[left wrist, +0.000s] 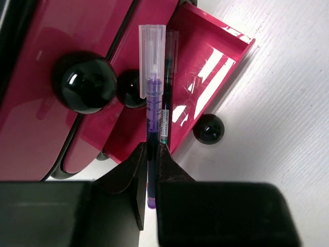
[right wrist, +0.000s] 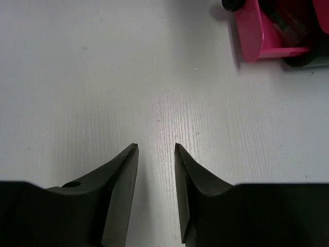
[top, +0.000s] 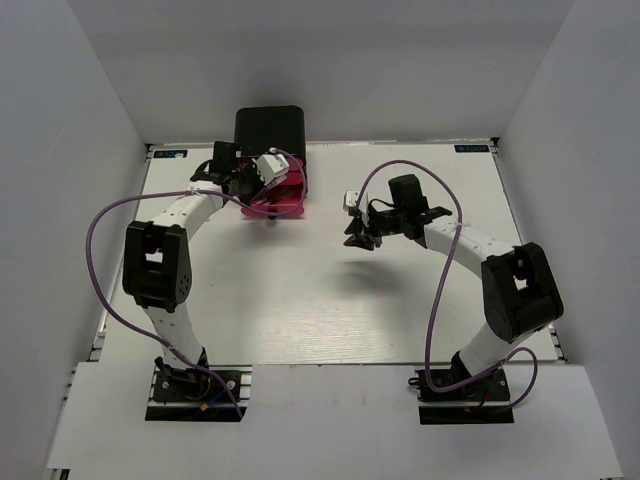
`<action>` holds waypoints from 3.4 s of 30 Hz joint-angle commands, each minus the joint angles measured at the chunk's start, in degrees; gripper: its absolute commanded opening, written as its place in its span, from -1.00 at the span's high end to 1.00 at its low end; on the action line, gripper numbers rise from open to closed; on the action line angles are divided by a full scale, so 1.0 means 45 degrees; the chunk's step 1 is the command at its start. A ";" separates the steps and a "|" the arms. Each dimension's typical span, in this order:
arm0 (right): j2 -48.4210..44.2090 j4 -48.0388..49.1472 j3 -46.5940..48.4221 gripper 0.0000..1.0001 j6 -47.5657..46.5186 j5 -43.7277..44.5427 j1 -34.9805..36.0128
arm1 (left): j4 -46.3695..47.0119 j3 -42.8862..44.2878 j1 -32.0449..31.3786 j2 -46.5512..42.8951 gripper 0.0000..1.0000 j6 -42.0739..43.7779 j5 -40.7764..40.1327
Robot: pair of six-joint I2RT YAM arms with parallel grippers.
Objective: Sort the stationery into containers
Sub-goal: Place the pen in the drawer, then close the drawer in the storage box.
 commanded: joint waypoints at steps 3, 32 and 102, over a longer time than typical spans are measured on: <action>-0.0376 0.0039 0.0000 0.19 -0.0162 -0.0143 -0.0066 | 0.0538 0.0132 -0.0064 -0.0375 1.00 0.0879 0.0460; -0.0142 0.0020 0.0136 0.19 -0.0103 -0.0104 -0.0105 | 0.2003 -0.0513 -0.0416 0.0445 0.46 0.1250 0.0852; 0.0874 -0.1445 0.1484 0.64 0.0307 -0.0260 -0.0163 | 0.7706 -0.4380 -0.0201 0.1030 -0.01 -2.1912 -0.4500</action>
